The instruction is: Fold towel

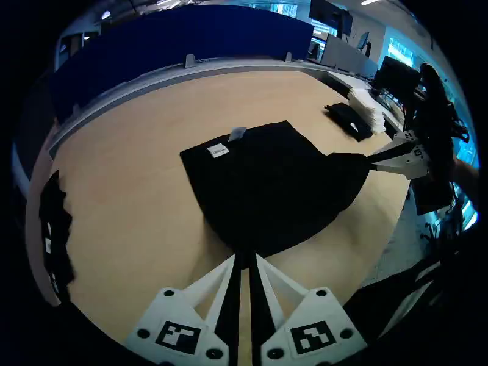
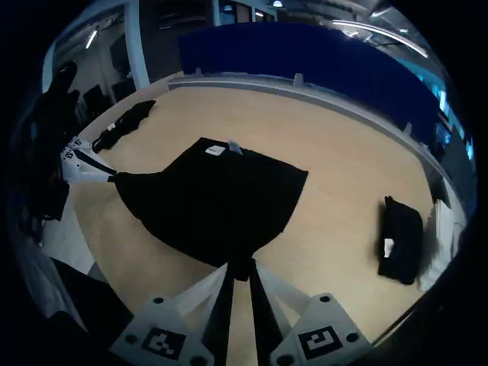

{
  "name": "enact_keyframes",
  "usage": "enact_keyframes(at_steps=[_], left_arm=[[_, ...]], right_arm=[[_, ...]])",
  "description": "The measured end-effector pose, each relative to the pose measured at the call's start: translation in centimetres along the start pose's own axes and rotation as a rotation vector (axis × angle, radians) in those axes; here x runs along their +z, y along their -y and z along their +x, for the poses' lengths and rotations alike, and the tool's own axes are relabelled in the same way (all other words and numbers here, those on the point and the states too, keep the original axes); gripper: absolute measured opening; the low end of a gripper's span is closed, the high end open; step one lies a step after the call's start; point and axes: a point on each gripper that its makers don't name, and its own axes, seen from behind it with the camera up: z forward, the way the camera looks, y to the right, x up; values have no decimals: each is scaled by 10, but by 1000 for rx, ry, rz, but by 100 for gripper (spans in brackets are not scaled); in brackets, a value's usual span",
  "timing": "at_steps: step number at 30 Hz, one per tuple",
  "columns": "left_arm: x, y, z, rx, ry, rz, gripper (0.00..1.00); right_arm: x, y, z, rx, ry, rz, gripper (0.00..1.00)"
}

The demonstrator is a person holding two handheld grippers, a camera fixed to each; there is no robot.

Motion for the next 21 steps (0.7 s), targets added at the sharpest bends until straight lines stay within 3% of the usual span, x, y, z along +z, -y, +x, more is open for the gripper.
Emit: enact_keyframes(at_steps=[11,21], left_arm=[[8,21,43,-12,-59,20,9],[37,48,90,37,-99,53,9]], right_arm=[[12,-17,39,-28,-31,-11,17],[45,-51,77,-38,-40,-37,17]])
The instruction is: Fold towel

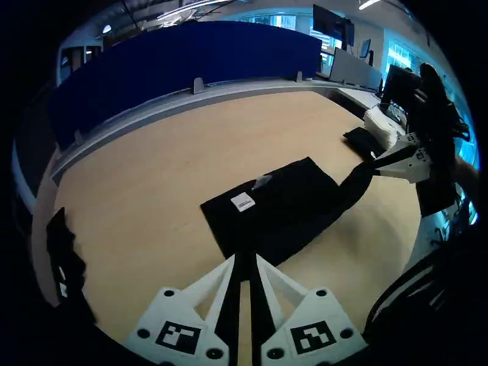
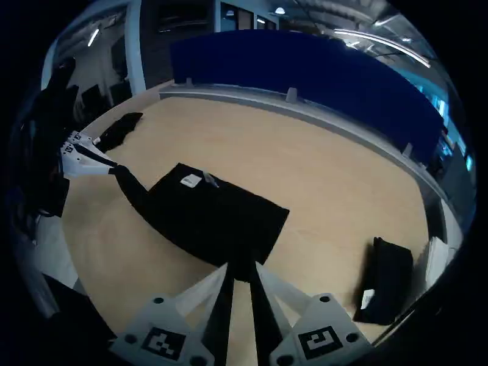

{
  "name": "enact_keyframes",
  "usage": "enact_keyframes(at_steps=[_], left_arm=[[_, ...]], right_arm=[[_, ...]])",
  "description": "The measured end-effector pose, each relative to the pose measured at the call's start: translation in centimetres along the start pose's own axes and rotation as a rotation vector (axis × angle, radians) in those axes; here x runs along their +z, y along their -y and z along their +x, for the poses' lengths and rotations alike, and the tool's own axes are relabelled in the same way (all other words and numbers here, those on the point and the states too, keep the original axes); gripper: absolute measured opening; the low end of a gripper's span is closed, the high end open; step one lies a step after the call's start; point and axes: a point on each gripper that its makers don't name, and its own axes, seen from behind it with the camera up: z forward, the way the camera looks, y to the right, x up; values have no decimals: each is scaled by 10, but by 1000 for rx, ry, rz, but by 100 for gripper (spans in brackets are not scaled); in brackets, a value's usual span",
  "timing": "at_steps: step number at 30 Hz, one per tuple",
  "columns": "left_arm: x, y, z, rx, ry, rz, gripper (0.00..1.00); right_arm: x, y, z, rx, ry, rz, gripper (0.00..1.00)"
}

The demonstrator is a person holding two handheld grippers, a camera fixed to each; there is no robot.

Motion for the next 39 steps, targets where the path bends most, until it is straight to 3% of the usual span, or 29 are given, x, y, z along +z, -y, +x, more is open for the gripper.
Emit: enact_keyframes(at_steps=[17,29,36,39], left_arm=[[46,24,15,-8,-2,14,9],[81,34,8,-28,17,23,9],[102,44,4,-41,20,69,13],[106,49,4,-40,19,91,20]], right_arm=[[48,-29,15,9,40,-10,17],[80,-40,1,33,77,-17,18],[102,-49,2,76,61,-49,27],[106,-52,2,86,58,-66,30]])
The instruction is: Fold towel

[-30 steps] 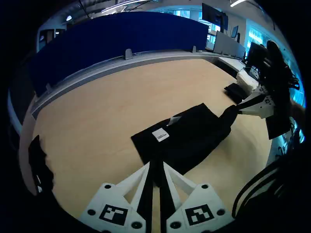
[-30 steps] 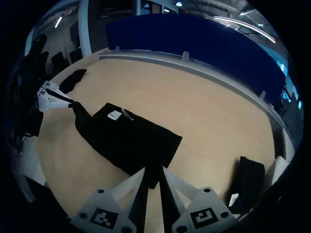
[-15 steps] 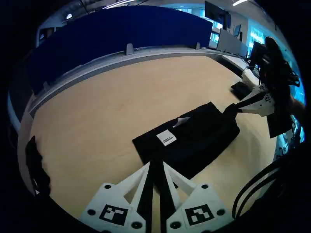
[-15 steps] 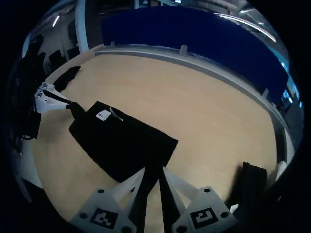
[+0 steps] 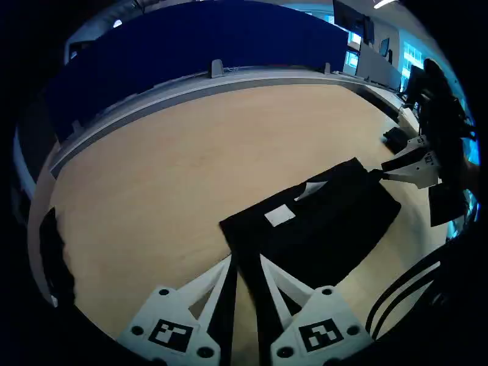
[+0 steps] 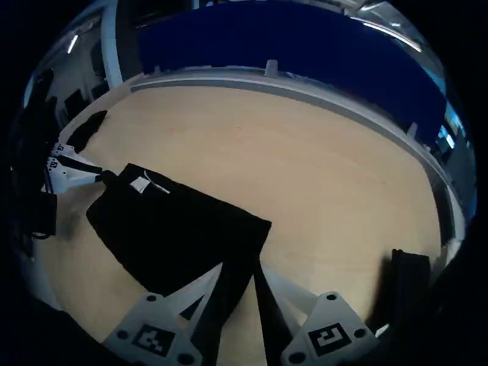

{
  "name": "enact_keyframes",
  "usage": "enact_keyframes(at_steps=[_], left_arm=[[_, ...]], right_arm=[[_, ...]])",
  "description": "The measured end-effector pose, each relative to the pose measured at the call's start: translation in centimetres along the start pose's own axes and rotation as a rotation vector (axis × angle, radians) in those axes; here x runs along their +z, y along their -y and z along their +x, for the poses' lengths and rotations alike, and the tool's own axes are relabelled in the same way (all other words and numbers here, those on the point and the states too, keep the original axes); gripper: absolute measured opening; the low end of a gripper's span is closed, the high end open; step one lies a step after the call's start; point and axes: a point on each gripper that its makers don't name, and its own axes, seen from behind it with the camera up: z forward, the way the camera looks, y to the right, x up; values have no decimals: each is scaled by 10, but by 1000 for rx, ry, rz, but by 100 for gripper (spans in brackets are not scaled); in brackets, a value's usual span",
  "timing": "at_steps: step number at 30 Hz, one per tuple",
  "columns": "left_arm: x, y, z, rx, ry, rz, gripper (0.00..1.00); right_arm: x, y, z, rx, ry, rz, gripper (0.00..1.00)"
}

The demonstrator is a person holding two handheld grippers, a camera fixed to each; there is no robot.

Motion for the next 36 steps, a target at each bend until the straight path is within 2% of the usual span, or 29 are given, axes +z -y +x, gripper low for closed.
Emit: enact_keyframes(at_steps=[5,7,9,13,19,27,36], left_arm=[[1,9,2,-14,-7,28,31],[-1,12,3,-22,-8,34,41],[-3,13,4,-27,-9,36,65],[-7,15,3,-34,-14,34,89],[-12,18,1,-39,-20,38,91],[-21,20,0,-45,-23,44,91],[-43,28,-13,-64,-32,93,91]], right_arm=[[-1,-7,3,11,-12,-23,47],[-3,-8,4,15,-16,-27,61],[-5,-9,4,18,-21,-29,69],[-11,-10,2,22,-30,-27,89],[-17,-8,-2,28,-39,-23,99],[-26,-5,-3,16,-45,-22,99],[-36,3,-11,-24,-39,8,99]])
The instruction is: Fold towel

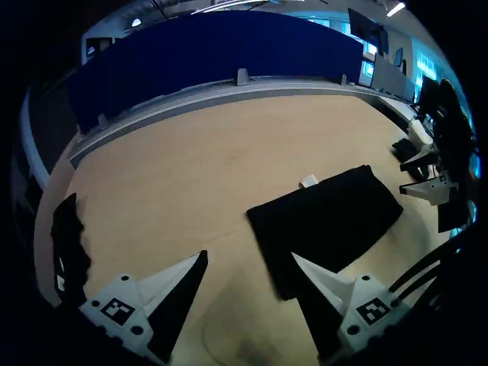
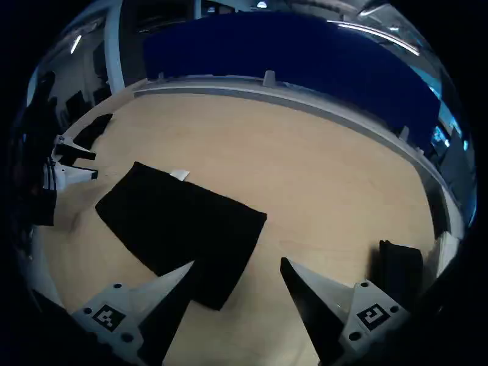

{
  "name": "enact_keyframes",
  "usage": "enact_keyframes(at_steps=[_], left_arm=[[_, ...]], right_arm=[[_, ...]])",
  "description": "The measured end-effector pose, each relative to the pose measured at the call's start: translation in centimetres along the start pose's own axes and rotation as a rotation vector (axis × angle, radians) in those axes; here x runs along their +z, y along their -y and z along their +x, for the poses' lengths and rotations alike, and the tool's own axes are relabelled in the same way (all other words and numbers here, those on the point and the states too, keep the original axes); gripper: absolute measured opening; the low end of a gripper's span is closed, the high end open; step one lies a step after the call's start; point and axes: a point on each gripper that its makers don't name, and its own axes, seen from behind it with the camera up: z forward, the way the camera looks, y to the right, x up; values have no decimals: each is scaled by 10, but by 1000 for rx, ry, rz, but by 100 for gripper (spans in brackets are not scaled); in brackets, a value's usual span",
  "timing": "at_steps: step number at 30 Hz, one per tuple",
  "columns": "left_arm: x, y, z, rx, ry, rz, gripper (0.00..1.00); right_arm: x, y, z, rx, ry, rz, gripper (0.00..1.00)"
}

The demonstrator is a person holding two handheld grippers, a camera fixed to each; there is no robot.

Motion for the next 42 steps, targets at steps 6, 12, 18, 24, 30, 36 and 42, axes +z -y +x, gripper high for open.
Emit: enact_keyframes(at_steps=[6,12,18,24,30,36,42], left_arm=[[-19,10,-20,-51,-2,32,91],[-38,19,-42,-114,-2,67,91],[-54,25,-62,-147,1,91,91],[-65,27,-71,-160,-1,108,91],[-77,26,-78,-169,-2,119,91],[-92,24,-90,-175,2,128,91],[-102,22,-105,-191,18,134,91]], right_arm=[[-7,13,-12,-53,21,58,99],[-13,21,-28,-122,56,97,99],[-16,25,-37,-162,76,119,99],[-16,25,-43,-184,89,125,99],[-15,26,-51,-218,108,133,95],[-14,30,-62,-234,126,157,77],[-12,28,-69,-245,144,154,66]])
